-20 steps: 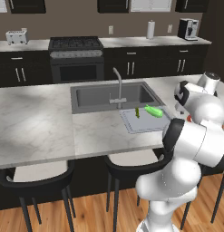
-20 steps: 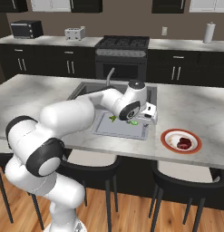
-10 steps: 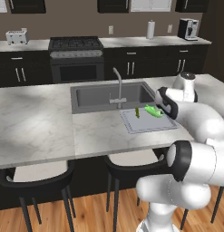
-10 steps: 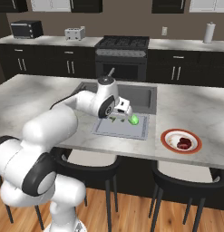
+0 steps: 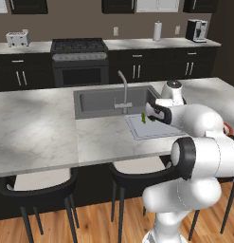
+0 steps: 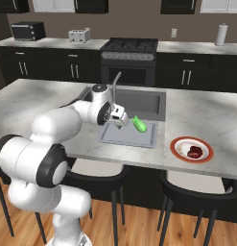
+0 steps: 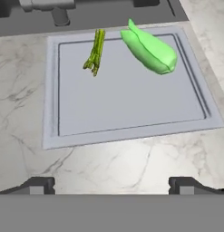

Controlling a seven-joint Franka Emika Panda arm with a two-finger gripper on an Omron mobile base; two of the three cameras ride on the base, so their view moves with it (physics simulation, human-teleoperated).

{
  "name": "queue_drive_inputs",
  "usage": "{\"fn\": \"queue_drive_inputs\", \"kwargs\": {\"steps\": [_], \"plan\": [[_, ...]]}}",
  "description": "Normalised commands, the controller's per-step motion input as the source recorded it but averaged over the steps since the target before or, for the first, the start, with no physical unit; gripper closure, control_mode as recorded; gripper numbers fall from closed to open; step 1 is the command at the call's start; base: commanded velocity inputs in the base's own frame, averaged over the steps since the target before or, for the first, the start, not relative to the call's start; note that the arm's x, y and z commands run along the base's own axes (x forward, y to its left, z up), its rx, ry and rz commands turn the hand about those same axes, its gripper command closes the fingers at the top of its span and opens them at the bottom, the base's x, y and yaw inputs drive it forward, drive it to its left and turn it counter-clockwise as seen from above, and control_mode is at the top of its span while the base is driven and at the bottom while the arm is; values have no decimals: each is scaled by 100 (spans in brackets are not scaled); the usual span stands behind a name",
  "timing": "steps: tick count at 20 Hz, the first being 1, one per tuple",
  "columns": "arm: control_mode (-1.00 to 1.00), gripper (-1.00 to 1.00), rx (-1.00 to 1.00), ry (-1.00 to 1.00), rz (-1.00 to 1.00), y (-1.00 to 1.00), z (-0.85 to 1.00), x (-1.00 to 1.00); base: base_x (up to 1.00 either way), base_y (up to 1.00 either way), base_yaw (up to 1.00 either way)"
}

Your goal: Create a steak meal by picking up the steak and asparagus from the tray and placing them on the plate. Leave the corn on the tray.

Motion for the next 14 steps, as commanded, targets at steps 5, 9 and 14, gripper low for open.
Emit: {"fn": "queue_drive_inputs", "kwargs": {"steps": [5,9,14], "plan": [[-100,-100,0,1,0,12,-10,52,0,0,0],[-100,-100,2,0,0,0,-16,45,0,0,0],[-100,-100,4,0,0,0,-25,46,0,0,0]]}}
